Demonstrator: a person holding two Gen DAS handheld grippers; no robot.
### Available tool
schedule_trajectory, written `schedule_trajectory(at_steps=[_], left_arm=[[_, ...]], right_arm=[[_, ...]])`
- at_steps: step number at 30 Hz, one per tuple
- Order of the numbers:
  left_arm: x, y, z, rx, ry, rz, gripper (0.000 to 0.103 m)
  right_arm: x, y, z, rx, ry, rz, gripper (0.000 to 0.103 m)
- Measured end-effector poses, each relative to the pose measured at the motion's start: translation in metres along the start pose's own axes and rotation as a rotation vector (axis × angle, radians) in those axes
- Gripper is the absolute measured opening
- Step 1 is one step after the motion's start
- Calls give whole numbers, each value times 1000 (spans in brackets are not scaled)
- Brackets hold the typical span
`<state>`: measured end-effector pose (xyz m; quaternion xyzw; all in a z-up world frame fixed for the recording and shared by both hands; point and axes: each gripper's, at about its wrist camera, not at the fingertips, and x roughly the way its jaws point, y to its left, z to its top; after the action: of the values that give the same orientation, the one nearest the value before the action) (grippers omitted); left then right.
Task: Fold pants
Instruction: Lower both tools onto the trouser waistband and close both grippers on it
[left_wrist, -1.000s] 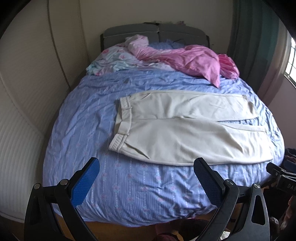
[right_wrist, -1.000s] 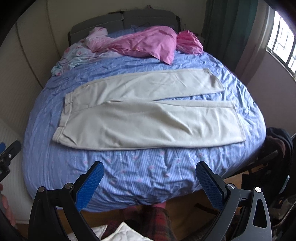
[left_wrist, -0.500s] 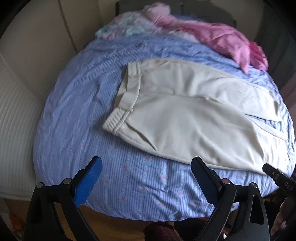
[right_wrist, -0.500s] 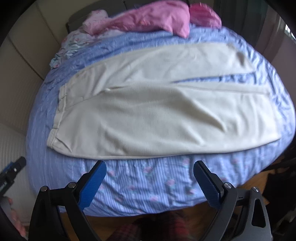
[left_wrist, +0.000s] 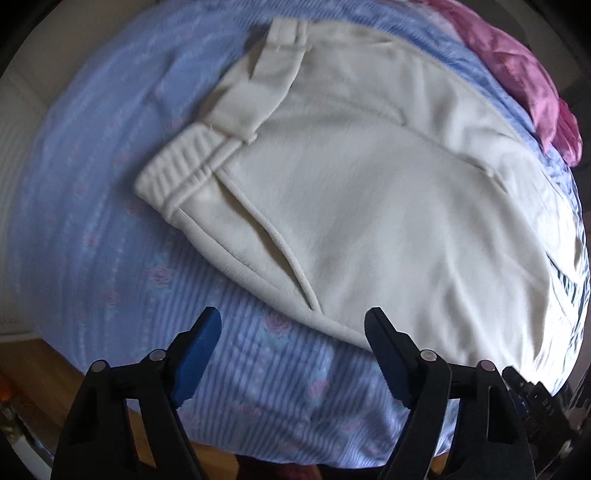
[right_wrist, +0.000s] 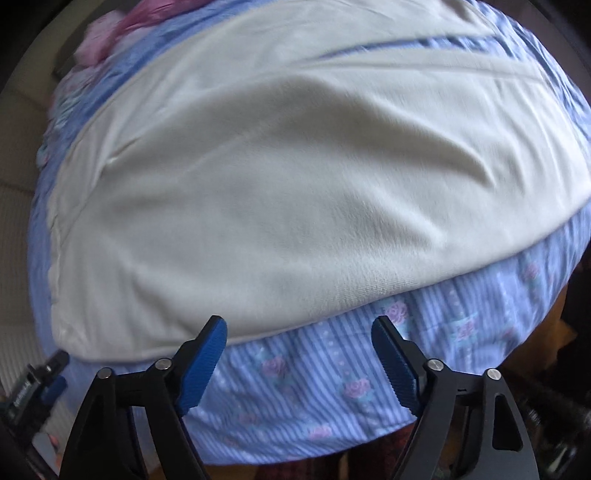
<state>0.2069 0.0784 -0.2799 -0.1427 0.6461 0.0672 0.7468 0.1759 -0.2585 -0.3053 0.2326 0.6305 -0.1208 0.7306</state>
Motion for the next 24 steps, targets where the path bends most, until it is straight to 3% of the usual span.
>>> schedule_trajectory(at_steps=[6, 9, 13, 15, 18, 20, 22, 24], left_arm=[[21, 6, 12, -8, 34, -32, 75], [33, 10, 15, -19, 59, -27, 62], [42, 15, 12, -70, 98, -87, 46], [40, 14, 12, -64, 100, -101, 32], [34, 11, 14, -39, 92, -100, 20], [25, 8, 14, -15, 76, -87, 16], [15, 2, 17, 9, 57, -81, 15], [0, -1, 19, 38, 30, -77, 14]], right_arm=[[26, -1, -3, 94, 11, -19, 74], [36, 1, -4, 121, 14, -23, 72], [46, 8, -2, 134, 9, -37, 71], [49, 12, 0, 130, 11, -32, 67], [47, 14, 3, 143, 11, -8, 50], [43, 11, 6, 148, 11, 8, 28], [33, 6, 10, 153, 7, 26, 16], [24, 4, 11, 145, -11, 45, 13]])
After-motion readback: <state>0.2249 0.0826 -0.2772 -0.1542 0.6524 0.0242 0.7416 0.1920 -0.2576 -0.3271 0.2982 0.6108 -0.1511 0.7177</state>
